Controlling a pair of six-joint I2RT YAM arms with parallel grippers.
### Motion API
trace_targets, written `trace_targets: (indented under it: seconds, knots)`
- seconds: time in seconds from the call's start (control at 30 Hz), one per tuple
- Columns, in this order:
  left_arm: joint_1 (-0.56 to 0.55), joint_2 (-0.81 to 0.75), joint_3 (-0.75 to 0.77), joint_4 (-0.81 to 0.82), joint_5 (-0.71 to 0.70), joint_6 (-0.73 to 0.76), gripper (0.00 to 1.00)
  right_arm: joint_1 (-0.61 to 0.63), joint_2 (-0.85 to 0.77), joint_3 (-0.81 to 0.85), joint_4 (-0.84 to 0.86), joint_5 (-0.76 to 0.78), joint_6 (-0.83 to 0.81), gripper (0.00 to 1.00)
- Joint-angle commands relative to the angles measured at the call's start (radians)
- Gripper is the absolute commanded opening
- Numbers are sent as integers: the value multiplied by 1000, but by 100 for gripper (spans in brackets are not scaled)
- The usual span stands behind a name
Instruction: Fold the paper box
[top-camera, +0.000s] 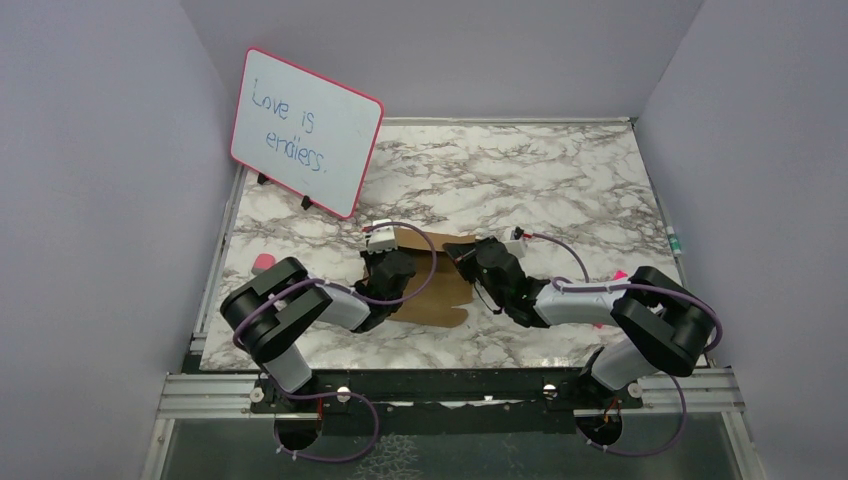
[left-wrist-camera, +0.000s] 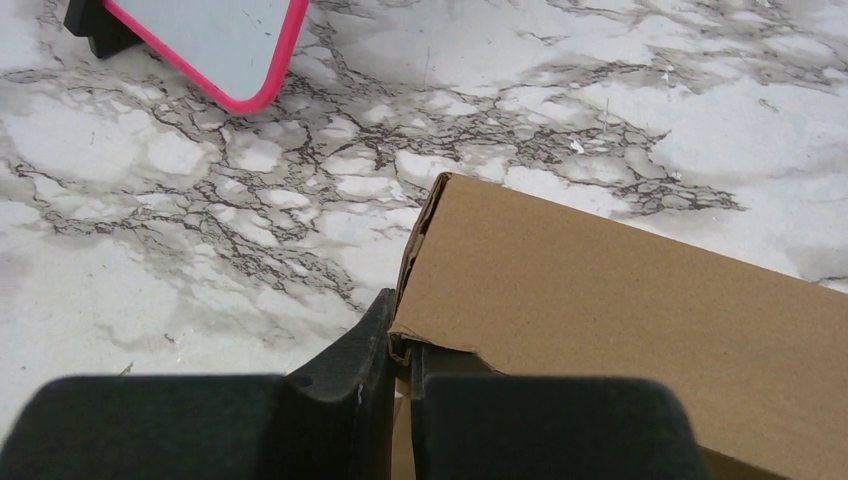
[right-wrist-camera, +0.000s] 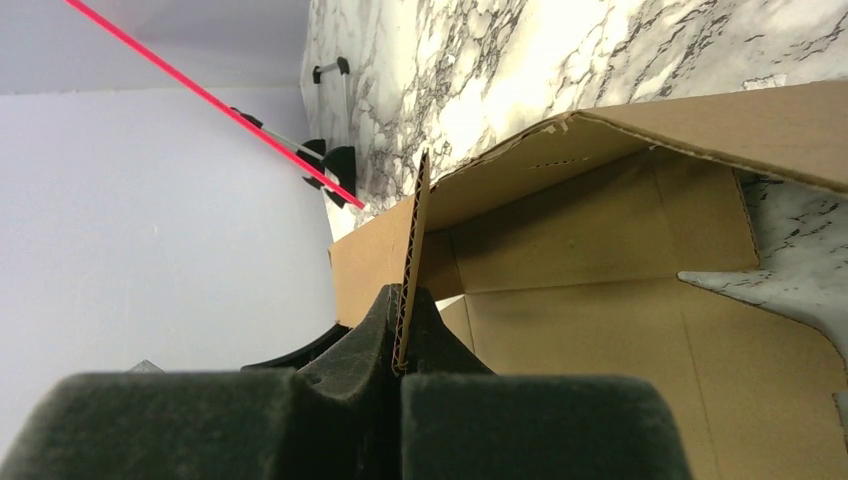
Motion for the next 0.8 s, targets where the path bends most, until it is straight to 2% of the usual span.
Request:
trace_targets:
  seconds: [0.0,0.13,0.27,0.4,0.5,0.63,0.77]
  knots:
    - [-4,77,62,-4,-189,59,6,23,-14,-20,-74,-93,-10,1]
    - [-40,137,101,-14,-306,124,6,23,-31,-20,-70,-85,-16,1]
    - [-47,146,96,-16,-339,125,5,23,-54,-19,-73,-73,-30,1]
    - [-49,97,76,-22,-355,110,1,23,-68,-20,-79,-64,-34,1]
    - [-50,90,91,-28,-381,149,0,23,-66,-17,-77,-69,-34,1]
    - [-50,99,97,-45,-352,136,0,23,-62,-8,-76,-79,-36,1]
    - [-43,139,104,-128,-307,37,0,23,-43,-3,-74,-88,-43,1]
